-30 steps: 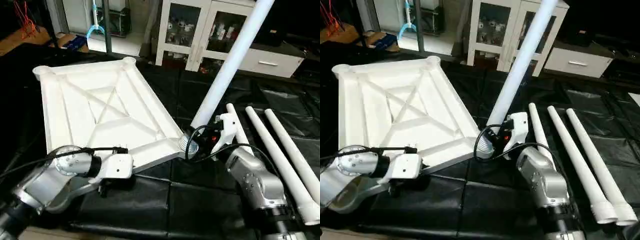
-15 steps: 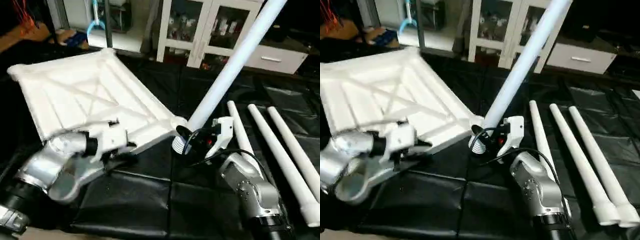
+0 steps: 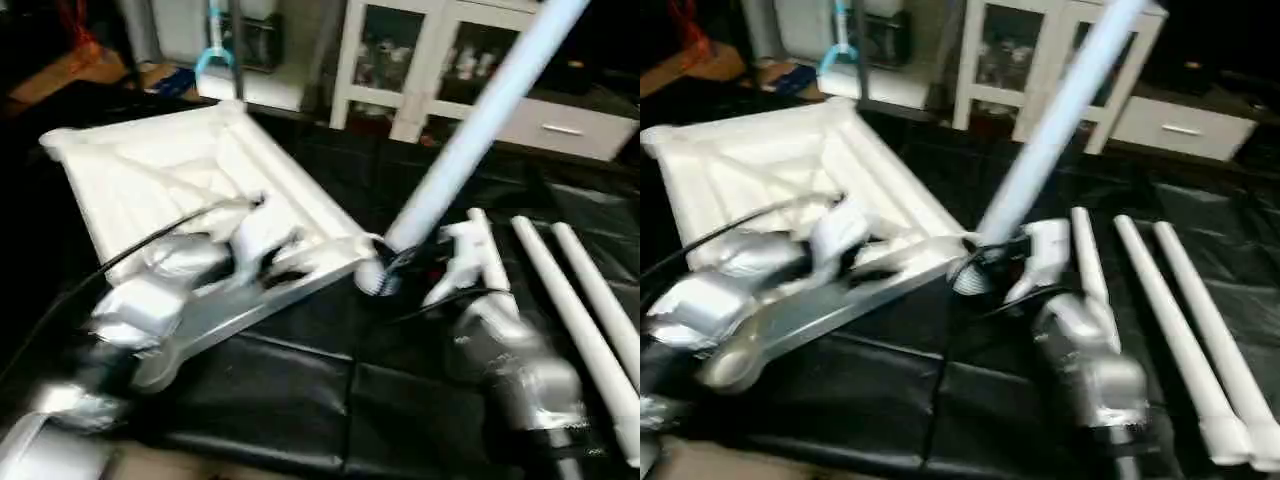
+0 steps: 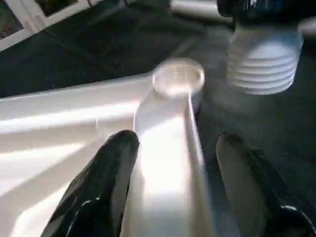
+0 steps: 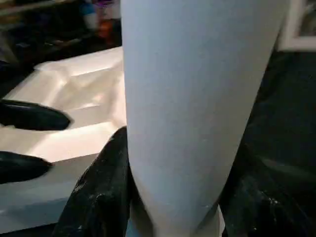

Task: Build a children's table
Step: Pick table leg

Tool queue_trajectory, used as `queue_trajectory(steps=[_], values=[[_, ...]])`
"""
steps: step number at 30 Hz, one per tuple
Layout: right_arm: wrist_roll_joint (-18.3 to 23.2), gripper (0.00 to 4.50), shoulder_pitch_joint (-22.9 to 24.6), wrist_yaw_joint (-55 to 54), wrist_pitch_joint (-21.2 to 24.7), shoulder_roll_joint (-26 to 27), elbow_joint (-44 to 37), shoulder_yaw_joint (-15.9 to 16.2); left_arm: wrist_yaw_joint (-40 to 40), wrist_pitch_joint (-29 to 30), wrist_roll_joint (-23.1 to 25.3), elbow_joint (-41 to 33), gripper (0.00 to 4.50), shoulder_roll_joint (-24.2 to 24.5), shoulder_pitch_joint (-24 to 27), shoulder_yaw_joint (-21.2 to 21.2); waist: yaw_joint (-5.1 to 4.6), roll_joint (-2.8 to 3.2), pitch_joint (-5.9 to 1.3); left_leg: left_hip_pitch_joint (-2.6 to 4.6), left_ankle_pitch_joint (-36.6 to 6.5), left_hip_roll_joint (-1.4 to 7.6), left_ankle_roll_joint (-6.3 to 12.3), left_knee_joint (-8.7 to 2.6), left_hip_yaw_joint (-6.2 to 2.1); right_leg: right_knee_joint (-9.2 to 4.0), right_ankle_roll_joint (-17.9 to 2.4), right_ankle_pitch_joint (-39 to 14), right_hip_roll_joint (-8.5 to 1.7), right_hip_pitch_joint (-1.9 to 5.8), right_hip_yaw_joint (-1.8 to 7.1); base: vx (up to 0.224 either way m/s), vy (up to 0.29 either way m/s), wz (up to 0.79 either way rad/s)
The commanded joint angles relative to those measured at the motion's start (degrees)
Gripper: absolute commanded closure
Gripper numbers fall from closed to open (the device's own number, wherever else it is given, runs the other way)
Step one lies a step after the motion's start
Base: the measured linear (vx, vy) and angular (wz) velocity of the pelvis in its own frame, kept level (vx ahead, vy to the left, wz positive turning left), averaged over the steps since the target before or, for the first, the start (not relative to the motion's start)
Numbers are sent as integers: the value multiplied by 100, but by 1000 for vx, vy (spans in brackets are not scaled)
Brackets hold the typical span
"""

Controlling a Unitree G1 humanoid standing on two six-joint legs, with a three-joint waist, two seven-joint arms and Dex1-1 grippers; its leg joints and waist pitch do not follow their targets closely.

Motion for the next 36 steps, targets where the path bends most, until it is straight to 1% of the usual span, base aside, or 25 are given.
queue_trajectory(steps=[1, 2, 3, 4, 5, 6, 7, 8, 9, 10, 11, 12, 13, 14, 18, 19, 22, 25, 27, 30, 31, 32, 33, 35, 36], values=[[-191, 264, -54, -121, -8, -243, -23, -256, 220, 538, -140, -121, 133, -192, -14, 29, 10, 67, -324, 18, -747, 187, -110, -391, -46, -373, -913, -905, -367, 299, 267, 0, 0, 0], [-232, 264, -60, -149, -18, -301, 5, -288, 243, 663, -188, -161, 129, -273, 14, 20, 11, 59, -332, 3, -622, 182, -58, -378, -48, -356, -919, -739, -367, 316, 267, 0, 0, 0], [-254, 264, -62, -165, -23, -332, 20, -305, 255, 730, -213, -182, 129, -317, 29, 15, 12, 57, -345, 4, -543, 181, -43, -368, -42, -337, -936, -621, -362, 320, 266, 0, 0, 0], [-270, 264, -65, -167, -45, -399, 55, -354, 290, 868, -271, -239, 122, -441, 74, 17, 10, 47, -354, -7, -412, 174, 34, -358, -42, -325, -981, -414, -353, 328, 260, 0, 0, 0], [-275, 264, -65, -167, -59, -460, 82, -392, 288, 1045, -266, -283, 112, -563, 108, 33, -4, 94, -358, 2, -379, 182, 92, -350, -36, -327, -1052, -247, -354, 325, 261, 0, 0, 0], [-284, 264, -65, -174, -74, -503, 103, -418, 249, 1109, -252, -301, 97, -618, 137, 12, -1, 76, -360, -1, -368, 176, 127, -340, -34, -322, -1082, -206, -348, 327, 257, 0, 0, 0], [-270, 264, -62, -171, -86, -541, 111, -444, 252, 1189, -158, -325, 89, -649, 165, -37, 11, 94, -358, -4, -362, 176, 193, -343, -37, -326, -1129, -191, -354, 336, 257, 0, 0, 0], [-259, 264, -60, -187, -91, -568, 114, -477, 302, 1187, 24, -266, 89, -629, 183, -131, 0, 77, -353, -16, -412, 177, 231, -342, -39, -338, -1127, -265, -353, 343, 251, 0, 0, 0], [-241, 264, -55, -192, -84, -587, 104, -506, 479, 1158, 252, -152, 85, -575, 178, -259, -5, 78, -343, -7, -514, 187, 251, -351, -47, -368, -1068, -457, -349, 333, 246, 0, 0, 0], [-233, 264, -53, -193, -80, -592, 98, -516, 564, 1150, 345, -103, 84, -553, 173, -310, -11, 84, -339, -9, -565, 186, 250, -348, -47, -377, -1042, -549, -350, 333, 247, 0, 0, 0], [-225, 264, -44, -195, -68, -590, 79, -521, 611, 1173, 359, -41, 84, -550, 172, -316, -16, 84, -330, 2, -667, 183, 233, -354, -47, -407, -981, -780, -351, 319, 244, 0, 0, 0], [-220, 264, -19, -198, -40, -579, 38, -518, 704, 1249, 363, 64, 84, -540, 172, -339, -17, 100, -328, 9, -713, 186, 210, -359, -50, -413, -958, -881, -352, 311, 243, 0, 0, 0], [-224, 264, -6, -199, -28, -570, 20, -512, 726, 1295, 343, 95, 84, -537, 175, -344, -19, 95, -323, 18, -800, 185, 166, -362, -50, -431, -922, -1040, -344, 296, 239, 0, 0, 0], [-238, 264, 11, -203, -20, -552, 8, -489, 708, 1384, 276, 152, 84, -560, 196, -331, -15, 99, -328, 16, -815, 191, 138, -368, -59, -428, -903, -1083, -348, 297, 236, 0, 0, 0], [-303, 264, 35, -210, -39, -466, 0, -411, 835, 1171, 458, 507, 84, -599, 238, -391, -15, 99, -338, -1, -715, 184, 152, -365, -63, -419, -915, -879, -345, 299, 234, 0, 0, 0], [-291, 264, 35, -206, -27, -435, -21, -388, 900, 1110, 501, 614, 84, -641, 233, -354, -9, 98, -340, 1, -689, 193, 165, -366, -65, -409, -955, -794, -356, 305, 235, 0, 0, 0], [-272, 264, 41, -202, -19, -429, -40, -358, 856, 1132, 497, 637, 84, -687, 233, -321, 0, 98, -334, 4, -730, 192, 177, -369, -62, -416, -969, -869, -363, 303, 237, 0, 0, 0], [-277, 264, 50, -197, -30, -430, -30, -335, 778, 1056, 472, 701, 84, -735, 211, -340, 4, 99, -328, 7, -813, 191, 157, -373, -63, -436, -923, -1031, -366, 298, 236, 0, 0, 0], [-274, 264, 49, -185, -23, -437, -34, -327, 718, 1044, 470, 753, 112, -740, 175, -400, 7, 102, -326, 14, -860, 193, 150, -378, -64, -447, -893, -1130, -369, 288, 235, 0, 0, 0], [-284, 264, 39, -166, -20, -437, -31, -315, 534, 1093, 470, 837, 123, -721, 64, -525, 8, 93, -326, 15, -880, 188, 140, -379, -63, -454, -857, -1186, -367, 281, 234, 0, 0, 0], [-289, 264, 29, -161, -17, -432, -27, -311, 424, 1136, 490, 863, 131, -687, 12, -605, 13, 103, -325, 17, -886, 189, 134, -384, -66, -457, -846, -1218, -371, 278, 233, 0, 0, 0], [-295, 264, 18, -151, -18, -434, -19, -308, 270, 1199, 523, 876, 140, -629, -46, -736, 9, 96, -325, 7, -864, 194, 126, -390, -73, -446, -849, -1187, -373, 285, 231, 0, 0, 0], [-298, 264, 12, -144, -17, -434, -16, -309, 157, 1250, 541, 884, 157, -597, -78, -816, 13, 99, -330, 16, -850, 196, 121, -389, -74, -443, -846, -1164, -374, 283, 230, 0, 0, 0], [-303, 264, -6, -144, -9, -431, -16, -313, 35, 1261, 613, 912, 162, -542, -134, -933, 11, 98, -344, 5, -715, 192, 141, -379, -72, -412, -891, -935, -376, 300, 235, 0, 0, 0], [-304, 264, -11, -145, -9, -428, -15, -313, 10, 1260, 634, 928, 176, -530, -154, -961, 14, 120, -345, -1, -620, 194, 157, -375, -71, -394, -952, -760, -382, 310, 238, 0, 0, 0]])
